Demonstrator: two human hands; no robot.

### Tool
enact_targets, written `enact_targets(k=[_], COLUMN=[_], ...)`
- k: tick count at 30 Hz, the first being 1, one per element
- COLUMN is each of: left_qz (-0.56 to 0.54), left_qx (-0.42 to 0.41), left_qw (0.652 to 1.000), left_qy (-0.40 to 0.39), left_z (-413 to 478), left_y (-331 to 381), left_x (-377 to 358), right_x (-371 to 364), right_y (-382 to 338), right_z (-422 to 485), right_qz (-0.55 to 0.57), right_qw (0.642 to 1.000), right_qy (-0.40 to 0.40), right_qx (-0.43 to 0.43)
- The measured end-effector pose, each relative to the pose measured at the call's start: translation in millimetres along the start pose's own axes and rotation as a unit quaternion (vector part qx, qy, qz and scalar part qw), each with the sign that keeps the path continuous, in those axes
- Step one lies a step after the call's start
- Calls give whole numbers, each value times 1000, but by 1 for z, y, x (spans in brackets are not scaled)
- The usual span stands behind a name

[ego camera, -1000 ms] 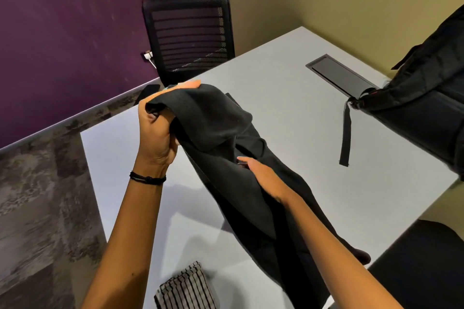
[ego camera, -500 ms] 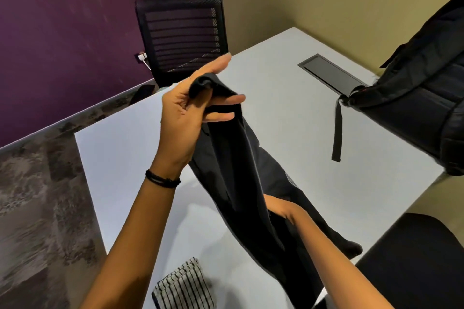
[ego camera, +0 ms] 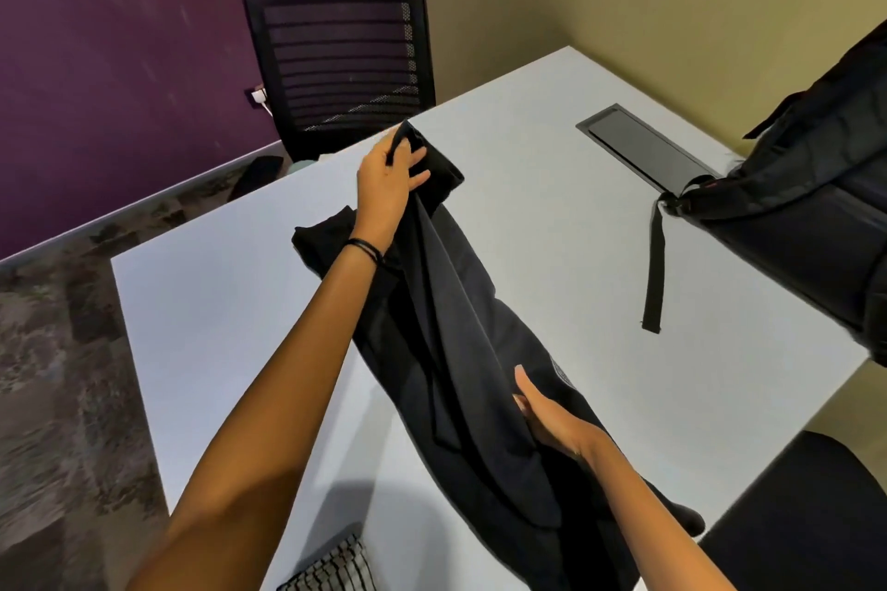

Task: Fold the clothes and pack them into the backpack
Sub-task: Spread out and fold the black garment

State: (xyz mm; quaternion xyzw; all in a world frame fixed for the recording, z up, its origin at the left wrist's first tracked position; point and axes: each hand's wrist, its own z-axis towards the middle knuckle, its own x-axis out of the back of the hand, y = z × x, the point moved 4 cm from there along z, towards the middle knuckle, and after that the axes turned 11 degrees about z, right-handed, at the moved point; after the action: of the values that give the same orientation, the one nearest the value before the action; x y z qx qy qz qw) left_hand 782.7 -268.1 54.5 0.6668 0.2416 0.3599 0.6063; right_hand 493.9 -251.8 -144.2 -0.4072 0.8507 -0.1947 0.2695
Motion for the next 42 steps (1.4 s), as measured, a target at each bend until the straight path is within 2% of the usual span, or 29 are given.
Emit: enact_targets(k=[2, 4, 7, 10, 12, 15, 18, 20, 21, 25, 27, 28, 29, 31, 33, 34, 36, 38, 40, 42], left_qz=[30, 107, 188, 234, 288, 371, 452, 504, 521, 526, 521, 517, 510, 498, 500, 503, 501, 498, 535, 585], left_qx=[56, 79, 85, 69, 31, -46, -99, -143, -161, -199, -214, -215, -211, -203, -218, -229, -254, -289, -295, -283], left_qw=[995, 983, 966, 953, 934, 874, 786, 732, 716, 716, 722, 728, 738, 758, 760, 761, 768, 776, 757, 723], left_qy=[-72, -124, -155, -182, -208, -311, -410, -436, -437, -413, -401, -394, -387, -370, -352, -340, -308, -258, -233, -235], left_z=[17, 22, 9, -23, -51, -94, -131, -148, -153, -164, -166, -166, -166, -163, -160, -158, -158, -161, -170, -182], left_y=[-31, -61, -97, -133, -153, -174, -184, -189, -191, -183, -174, -169, -163, -149, -134, -128, -120, -117, -123, -136], left_x=[-7, -8, -8, -8, -8, -18, -30, -36, -39, -46, -50, -51, -53, -55, -62, -66, -77, -89, -99, -106], right_x=[2, 10, 19, 23, 23, 24, 21, 14, 9, -9, -15, -16, -17, -16, -12, -8, 5, 19, 33, 46], right_y=[-6, -11, -16, -8, -3, 6, 17, 24, 30, 57, 68, 72, 75, 74, 68, 64, 57, 52, 53, 60], right_z=[8, 12, 2, -10, -17, -24, -36, -44, -48, -48, -46, -45, -46, -54, -64, -69, -76, -77, -75, -71], right_qz=[25, 77, -6, -78, -110, -145, -224, -304, -355, -544, -565, -553, -522, -409, -255, -182, -62, -21, -24, -41], right_qw=[998, 987, 956, 929, 917, 908, 885, 859, 839, 724, 701, 702, 721, 789, 858, 877, 883, 876, 871, 871], right_qy=[38, 113, 224, 249, 252, 250, 251, 248, 245, 251, 268, 278, 284, 279, 266, 273, 311, 354, 395, 419], right_qx=[33, 87, 189, 264, 290, 304, 322, 328, 332, 342, 343, 352, 357, 363, 357, 352, 347, 328, 291, 253])
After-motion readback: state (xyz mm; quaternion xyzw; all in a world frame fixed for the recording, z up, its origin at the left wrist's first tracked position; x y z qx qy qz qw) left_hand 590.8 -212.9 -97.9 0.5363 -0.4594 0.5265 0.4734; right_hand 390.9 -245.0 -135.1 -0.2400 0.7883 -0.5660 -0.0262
